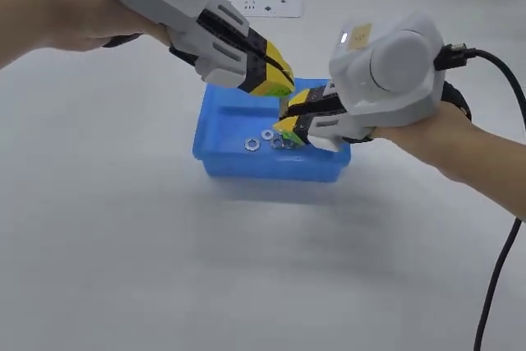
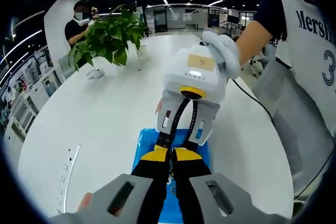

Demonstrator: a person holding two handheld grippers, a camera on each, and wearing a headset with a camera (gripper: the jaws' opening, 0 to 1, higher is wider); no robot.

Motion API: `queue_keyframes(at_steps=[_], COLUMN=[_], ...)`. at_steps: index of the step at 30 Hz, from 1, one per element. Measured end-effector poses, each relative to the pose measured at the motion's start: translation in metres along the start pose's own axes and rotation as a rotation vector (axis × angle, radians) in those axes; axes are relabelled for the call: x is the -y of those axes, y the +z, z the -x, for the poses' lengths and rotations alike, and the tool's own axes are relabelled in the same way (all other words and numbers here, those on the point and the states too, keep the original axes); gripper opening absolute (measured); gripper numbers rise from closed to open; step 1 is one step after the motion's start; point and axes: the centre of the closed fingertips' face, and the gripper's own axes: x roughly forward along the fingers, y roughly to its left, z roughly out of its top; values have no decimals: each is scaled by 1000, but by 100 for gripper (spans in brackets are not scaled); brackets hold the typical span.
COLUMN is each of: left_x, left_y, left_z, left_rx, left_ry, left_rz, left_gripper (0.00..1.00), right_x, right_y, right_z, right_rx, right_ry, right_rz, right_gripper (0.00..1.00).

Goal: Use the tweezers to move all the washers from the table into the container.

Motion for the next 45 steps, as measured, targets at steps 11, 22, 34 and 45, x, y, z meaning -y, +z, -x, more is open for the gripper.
queue_keyframes(at_steps=[11,22,34,45], left_x=[3,36,86,128], left_y=[19,56,76,55], left_z=[16,53,81,85], left_rx=[24,63,49,35], left_ry=[27,53,76,74], left_rz=[-47,-121,-182,-162], left_gripper=[6,6,6,6], right_x=[0,-22,-63,-110], right_y=[19,51,74,67], right_z=[19,63,108,113], right_rx=[51,115,100,38], right_ry=[-9,-12,-30,59], right_rz=[5,37,170,223], right_gripper=[13,9,7,7])
